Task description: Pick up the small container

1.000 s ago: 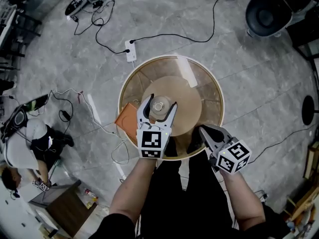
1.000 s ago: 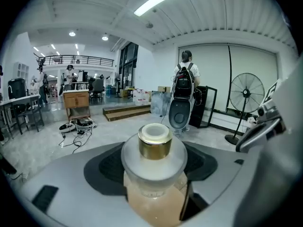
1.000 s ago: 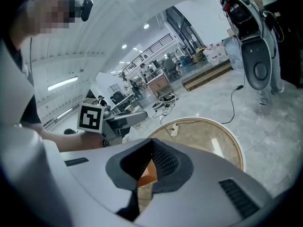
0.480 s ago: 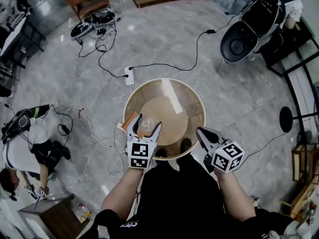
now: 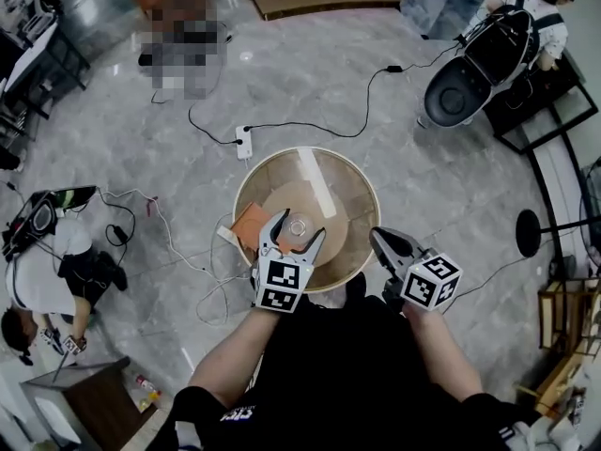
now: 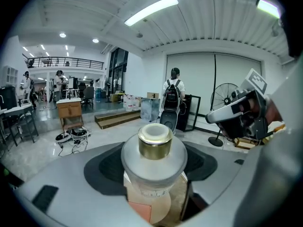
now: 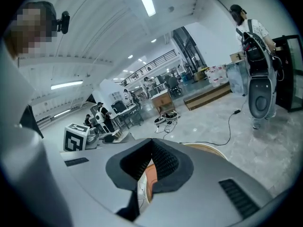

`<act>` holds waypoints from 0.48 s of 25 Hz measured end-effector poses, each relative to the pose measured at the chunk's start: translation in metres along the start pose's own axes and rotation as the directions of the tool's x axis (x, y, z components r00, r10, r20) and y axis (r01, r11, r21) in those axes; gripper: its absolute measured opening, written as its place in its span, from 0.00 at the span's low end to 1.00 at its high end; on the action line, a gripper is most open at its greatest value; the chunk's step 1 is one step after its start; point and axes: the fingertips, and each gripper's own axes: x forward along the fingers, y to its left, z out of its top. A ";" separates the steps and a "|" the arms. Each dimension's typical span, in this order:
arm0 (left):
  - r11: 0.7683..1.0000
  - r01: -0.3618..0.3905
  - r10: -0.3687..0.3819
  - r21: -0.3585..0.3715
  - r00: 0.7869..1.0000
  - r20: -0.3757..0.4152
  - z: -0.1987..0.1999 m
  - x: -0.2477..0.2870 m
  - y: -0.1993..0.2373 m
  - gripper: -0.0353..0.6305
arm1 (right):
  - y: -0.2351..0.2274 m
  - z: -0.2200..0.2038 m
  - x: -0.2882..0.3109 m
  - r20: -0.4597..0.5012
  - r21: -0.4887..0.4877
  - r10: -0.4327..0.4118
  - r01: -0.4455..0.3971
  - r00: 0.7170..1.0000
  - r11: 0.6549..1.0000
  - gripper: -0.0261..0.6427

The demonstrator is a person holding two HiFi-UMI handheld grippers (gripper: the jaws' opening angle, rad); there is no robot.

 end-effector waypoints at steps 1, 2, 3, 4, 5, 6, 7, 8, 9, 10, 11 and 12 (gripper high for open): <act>1.000 -0.005 0.005 0.004 1.000 0.008 0.006 -0.001 -0.006 0.56 | 0.003 0.006 0.000 0.002 -0.017 0.022 -0.022 1.000 1.000 0.06; 1.000 -0.011 0.011 0.003 1.000 0.013 0.009 -0.001 -0.012 0.56 | 0.006 0.012 -0.001 0.001 -0.037 0.044 -0.044 0.999 0.998 0.06; 1.000 -0.019 0.019 -0.001 1.000 0.013 0.012 -0.002 -0.018 0.56 | 0.009 0.017 -0.003 0.001 -0.055 0.066 -0.066 0.998 0.996 0.06; 1.000 -0.028 0.028 -0.005 1.000 0.009 0.014 -0.002 -0.024 0.56 | 0.010 0.020 -0.005 0.001 -0.069 0.088 -0.088 0.996 0.994 0.06; 0.999 -0.040 0.041 -0.004 0.999 0.006 0.016 -0.003 -0.030 0.57 | 0.011 0.024 -0.008 0.002 -0.079 0.111 -0.111 0.994 0.991 0.06; 0.998 -0.056 0.056 -0.001 0.998 0.005 0.019 -0.003 -0.035 0.56 | 0.010 0.027 -0.011 0.004 -0.085 0.133 -0.132 0.991 0.988 0.06; 0.997 -0.072 0.072 0.002 0.997 0.005 0.023 -0.003 -0.041 0.56 | 0.009 0.030 -0.015 0.005 -0.089 0.154 -0.153 0.988 0.984 0.06; 0.996 -0.087 0.087 -0.001 0.996 0.001 0.026 -0.004 -0.047 0.56 | 0.007 0.031 -0.021 0.005 -0.091 0.172 -0.171 0.985 0.981 0.06; 0.995 -0.099 0.099 -0.010 0.995 -0.004 0.028 -0.005 -0.055 0.56 | 0.004 0.032 -0.029 0.005 -0.092 0.190 -0.189 0.982 0.978 0.06; 0.994 -0.109 0.109 -0.021 0.994 -0.007 0.031 -0.006 -0.065 0.56 | -0.001 0.033 -0.039 0.007 -0.091 0.207 -0.206 0.978 0.974 0.06; 0.992 -0.119 0.119 -0.032 0.993 -0.006 0.034 -0.006 -0.075 0.56 | -0.007 0.035 -0.050 0.011 -0.090 0.221 -0.219 0.975 0.971 0.06; 0.990 -0.132 0.132 -0.040 0.991 -0.003 0.038 -0.007 -0.084 0.57 | -0.014 0.036 -0.061 0.016 -0.092 0.230 -0.228 0.973 0.969 0.06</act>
